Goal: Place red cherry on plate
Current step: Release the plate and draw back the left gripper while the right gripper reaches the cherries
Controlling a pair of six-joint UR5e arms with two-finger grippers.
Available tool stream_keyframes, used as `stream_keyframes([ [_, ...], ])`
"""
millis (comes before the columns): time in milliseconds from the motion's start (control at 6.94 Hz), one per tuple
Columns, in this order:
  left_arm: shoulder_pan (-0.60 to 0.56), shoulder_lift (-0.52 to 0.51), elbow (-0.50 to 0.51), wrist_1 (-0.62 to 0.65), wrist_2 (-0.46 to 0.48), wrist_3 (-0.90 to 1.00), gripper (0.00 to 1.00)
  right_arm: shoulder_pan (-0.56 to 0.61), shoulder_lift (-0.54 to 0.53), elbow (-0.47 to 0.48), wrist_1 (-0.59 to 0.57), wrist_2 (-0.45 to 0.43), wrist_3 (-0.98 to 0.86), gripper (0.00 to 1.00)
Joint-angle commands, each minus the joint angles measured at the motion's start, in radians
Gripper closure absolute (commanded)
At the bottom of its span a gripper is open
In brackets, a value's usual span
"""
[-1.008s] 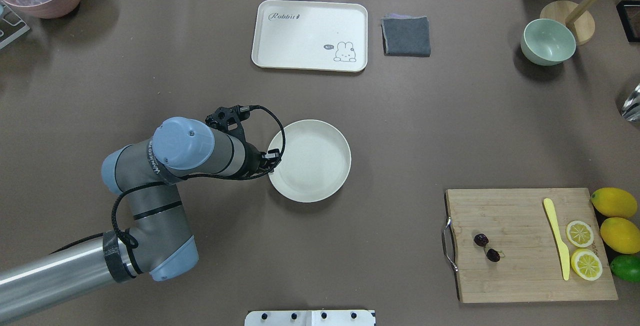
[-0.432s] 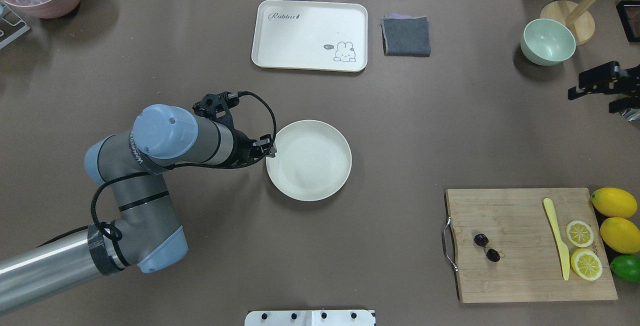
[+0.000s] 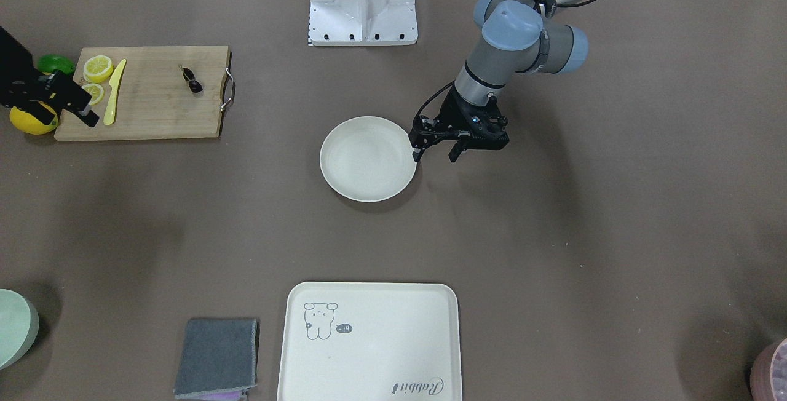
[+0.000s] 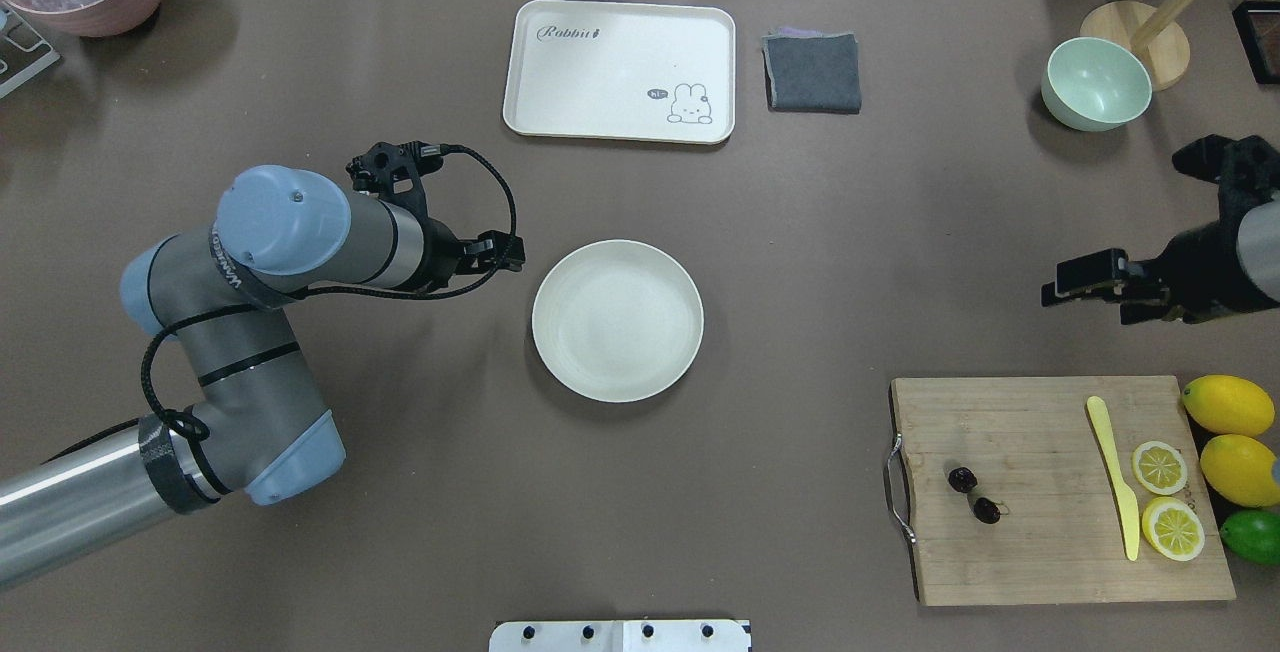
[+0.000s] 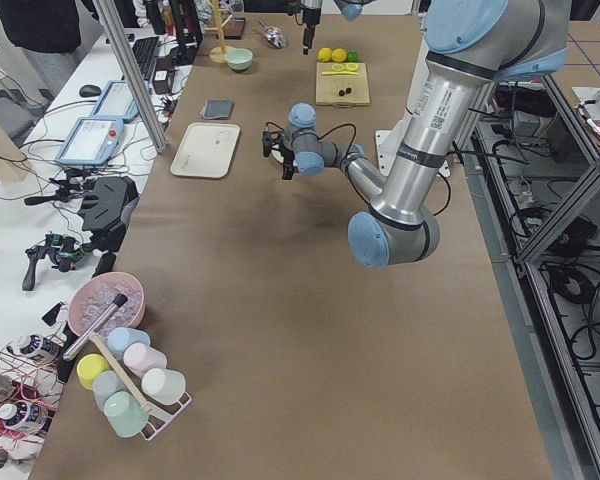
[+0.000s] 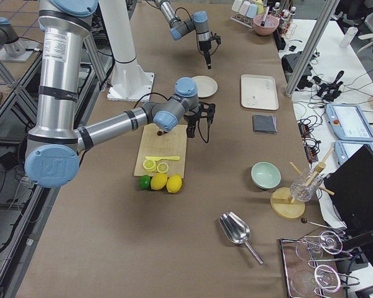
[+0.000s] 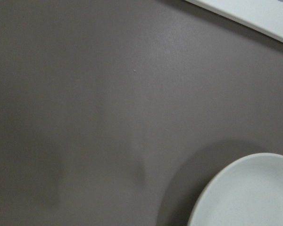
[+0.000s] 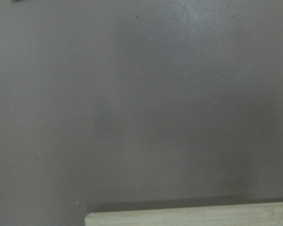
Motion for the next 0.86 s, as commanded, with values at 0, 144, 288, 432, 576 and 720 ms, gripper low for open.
stream_keyframes([
  [0,-0.046,0.002,-0.011,0.037,0.006,0.187,0.02,-0.237,-0.038,0.014,0.073,-0.158,0.006,0.00],
  [144,-0.075,0.007,-0.014,0.037,0.004,0.209,0.02,-0.344,-0.031,0.027,0.072,-0.223,0.005,0.00],
  [288,-0.079,0.025,-0.016,0.033,0.007,0.208,0.02,-0.407,-0.032,0.031,0.070,-0.246,-0.004,0.02],
  [432,-0.080,0.027,-0.019,0.033,0.007,0.206,0.02,-0.458,-0.038,0.029,0.064,-0.283,-0.006,0.02],
  [576,-0.088,0.027,-0.017,0.033,0.009,0.208,0.02,-0.482,-0.040,0.029,0.040,-0.303,-0.006,0.03],
  [720,-0.090,0.027,-0.019,0.033,0.009,0.208,0.02,-0.489,-0.041,0.028,0.011,-0.306,-0.006,0.07],
])
